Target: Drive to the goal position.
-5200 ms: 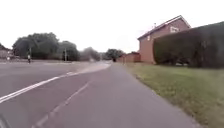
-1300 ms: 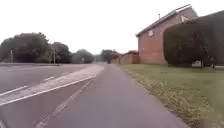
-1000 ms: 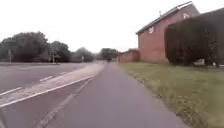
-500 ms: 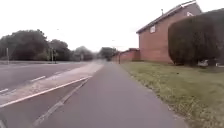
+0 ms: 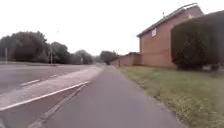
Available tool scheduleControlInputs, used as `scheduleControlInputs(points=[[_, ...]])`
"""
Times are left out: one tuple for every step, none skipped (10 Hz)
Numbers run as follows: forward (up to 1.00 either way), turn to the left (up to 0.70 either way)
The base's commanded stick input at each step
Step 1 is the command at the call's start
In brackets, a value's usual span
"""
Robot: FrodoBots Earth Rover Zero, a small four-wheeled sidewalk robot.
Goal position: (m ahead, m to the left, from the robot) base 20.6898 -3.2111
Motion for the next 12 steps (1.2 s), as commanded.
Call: scheduleControlInputs(points=[[1.0, 0.0], [1.0, 0.0], [1.0, 0.0], [1.0, 0.0], [1.0, 0.0], [1.0, 0.0], [1.0, 0.0], [1.0, 0.0], [1.0, 0.0], [1.0, 0.0], [1.0, 0.0], [1.0, 0.0]])
